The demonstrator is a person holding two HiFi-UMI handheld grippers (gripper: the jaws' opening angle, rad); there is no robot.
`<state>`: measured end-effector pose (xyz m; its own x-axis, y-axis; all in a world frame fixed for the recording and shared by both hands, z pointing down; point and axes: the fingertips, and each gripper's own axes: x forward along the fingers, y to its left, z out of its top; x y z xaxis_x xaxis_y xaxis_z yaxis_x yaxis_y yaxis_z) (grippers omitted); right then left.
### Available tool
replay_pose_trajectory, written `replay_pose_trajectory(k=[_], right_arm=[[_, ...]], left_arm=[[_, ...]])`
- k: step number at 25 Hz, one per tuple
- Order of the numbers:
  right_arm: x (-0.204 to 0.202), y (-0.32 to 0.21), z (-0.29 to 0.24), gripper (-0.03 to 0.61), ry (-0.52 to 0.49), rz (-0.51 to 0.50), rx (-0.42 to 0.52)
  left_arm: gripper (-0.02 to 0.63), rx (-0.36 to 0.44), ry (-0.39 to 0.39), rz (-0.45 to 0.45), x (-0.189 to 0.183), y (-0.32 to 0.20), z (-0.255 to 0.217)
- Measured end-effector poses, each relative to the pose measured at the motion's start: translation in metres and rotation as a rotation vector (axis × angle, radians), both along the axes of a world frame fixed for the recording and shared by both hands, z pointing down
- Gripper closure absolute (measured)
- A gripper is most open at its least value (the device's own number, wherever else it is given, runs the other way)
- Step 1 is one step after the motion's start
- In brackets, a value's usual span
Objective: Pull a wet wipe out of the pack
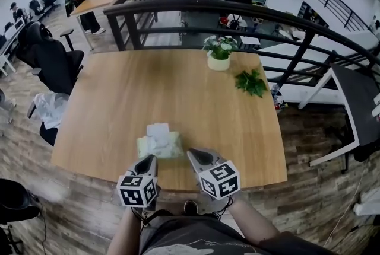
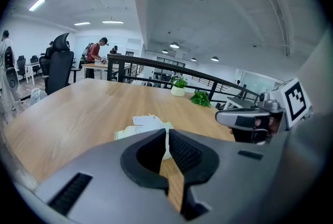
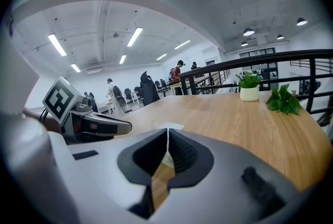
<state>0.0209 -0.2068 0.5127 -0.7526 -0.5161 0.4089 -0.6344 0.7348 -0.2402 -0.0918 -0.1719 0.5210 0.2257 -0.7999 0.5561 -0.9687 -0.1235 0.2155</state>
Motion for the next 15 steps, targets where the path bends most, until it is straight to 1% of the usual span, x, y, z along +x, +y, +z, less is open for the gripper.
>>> replay_pose_trajectory(k=[5,10,11,13,15], right_arm=[[-0.007,-0.003,0.002,0.554,0.014,-0.017,-0.004],[-0.003,-0.010,0.011,0.554,0.042,0.014,-0.021],[-0.004,-0.011,0.013,0.554,0.052,0.020,-0.024],[-0.009,-0.011,0.015,0.554,0.069,0.018,-0.024],[-0.016,-0.010,0.018,0.554,0.081,0.005,-0.024]], left_arm=[[0.586,-0.026,0.006,0.002,-0.002,-0.010,0.008],[0.581,-0.024,-0.028,0.031,-0.001,-0.021,0.017],[0.567,-0.021,-0.030,0.041,-0.001,-0.024,0.018],[0.510,-0.022,-0.025,0.063,-0.002,-0.027,0.022],[0.491,-0.029,-0.025,0.087,-0.002,-0.030,0.026]])
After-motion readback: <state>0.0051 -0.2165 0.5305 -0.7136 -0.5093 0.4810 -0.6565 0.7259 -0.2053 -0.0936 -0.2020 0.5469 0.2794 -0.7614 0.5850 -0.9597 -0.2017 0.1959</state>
